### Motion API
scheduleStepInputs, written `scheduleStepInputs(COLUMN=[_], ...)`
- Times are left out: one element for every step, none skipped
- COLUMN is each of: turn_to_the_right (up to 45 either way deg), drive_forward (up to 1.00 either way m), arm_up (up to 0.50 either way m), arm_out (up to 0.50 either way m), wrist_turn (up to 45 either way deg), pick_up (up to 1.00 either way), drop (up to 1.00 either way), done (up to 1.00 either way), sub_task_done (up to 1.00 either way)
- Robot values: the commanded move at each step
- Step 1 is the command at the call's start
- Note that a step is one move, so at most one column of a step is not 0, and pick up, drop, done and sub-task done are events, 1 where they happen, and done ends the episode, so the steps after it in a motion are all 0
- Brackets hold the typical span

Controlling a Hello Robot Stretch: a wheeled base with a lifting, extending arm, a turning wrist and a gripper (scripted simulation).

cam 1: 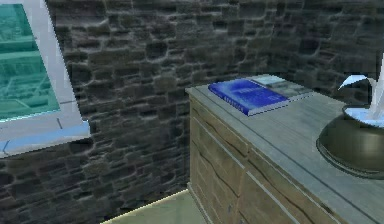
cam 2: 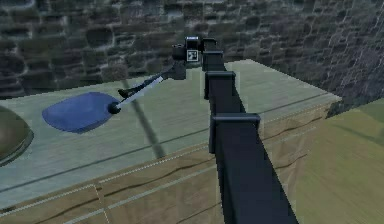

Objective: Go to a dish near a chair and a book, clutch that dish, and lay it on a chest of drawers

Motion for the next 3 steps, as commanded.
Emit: scheduleStepInputs(turn_to_the_right=[0.0,0.0,0.0], drive_forward=[0.00,0.00,0.00], arm_up=[0.00,0.00,0.00], arm_out=[0.00,-0.10,0.00], wrist_turn=[0.0,0.0,0.0], pick_up=[0.00,0.00,0.00], drop=[1.00,0.00,0.00], done=[0.00,0.00,1.00], sub_task_done=[0.00,0.00,0.00])
